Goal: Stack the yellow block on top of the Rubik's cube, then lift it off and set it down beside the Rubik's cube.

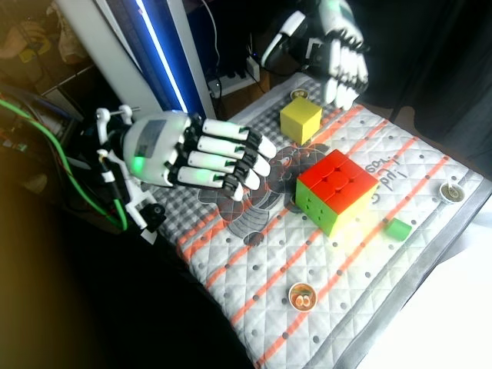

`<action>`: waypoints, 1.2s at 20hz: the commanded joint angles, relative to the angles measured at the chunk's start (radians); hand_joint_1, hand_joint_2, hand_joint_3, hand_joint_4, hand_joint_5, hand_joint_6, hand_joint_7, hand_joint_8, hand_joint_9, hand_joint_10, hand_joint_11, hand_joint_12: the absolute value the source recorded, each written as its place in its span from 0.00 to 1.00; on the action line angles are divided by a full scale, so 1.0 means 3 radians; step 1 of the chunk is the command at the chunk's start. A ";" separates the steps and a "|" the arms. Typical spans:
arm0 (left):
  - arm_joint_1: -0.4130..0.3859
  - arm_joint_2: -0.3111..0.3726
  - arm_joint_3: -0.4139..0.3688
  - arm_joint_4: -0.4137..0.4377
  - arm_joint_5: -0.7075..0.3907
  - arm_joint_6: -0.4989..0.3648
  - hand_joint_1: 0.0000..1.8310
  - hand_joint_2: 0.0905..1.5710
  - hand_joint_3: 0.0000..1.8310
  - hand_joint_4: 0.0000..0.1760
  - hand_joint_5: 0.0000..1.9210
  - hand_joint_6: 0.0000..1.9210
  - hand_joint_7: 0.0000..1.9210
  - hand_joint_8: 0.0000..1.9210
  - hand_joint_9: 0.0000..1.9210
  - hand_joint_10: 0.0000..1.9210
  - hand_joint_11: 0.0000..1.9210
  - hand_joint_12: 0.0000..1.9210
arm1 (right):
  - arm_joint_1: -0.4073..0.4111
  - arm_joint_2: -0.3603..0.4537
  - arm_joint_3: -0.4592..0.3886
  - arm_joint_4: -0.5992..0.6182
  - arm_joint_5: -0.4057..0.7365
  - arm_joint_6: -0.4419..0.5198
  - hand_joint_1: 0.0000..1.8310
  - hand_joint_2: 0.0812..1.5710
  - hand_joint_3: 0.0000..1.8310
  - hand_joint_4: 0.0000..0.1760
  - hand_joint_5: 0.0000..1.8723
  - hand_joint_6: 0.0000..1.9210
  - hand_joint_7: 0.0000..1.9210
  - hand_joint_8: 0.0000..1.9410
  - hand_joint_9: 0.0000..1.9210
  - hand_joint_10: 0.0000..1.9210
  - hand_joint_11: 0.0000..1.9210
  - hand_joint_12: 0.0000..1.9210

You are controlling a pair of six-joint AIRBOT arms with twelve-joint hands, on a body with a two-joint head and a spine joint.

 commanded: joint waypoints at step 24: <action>-0.0065 -0.0354 0.0464 -0.0149 -0.0277 -0.0010 0.56 0.79 0.00 0.00 0.38 0.72 0.32 0.02 0.22 0.06 0.00 0.62 | 0.0023 0.0012 0.0015 -0.0071 0.0426 0.0011 0.55 0.62 0.14 0.00 0.19 0.51 0.22 0.54 0.17 0.69 0.08 0.93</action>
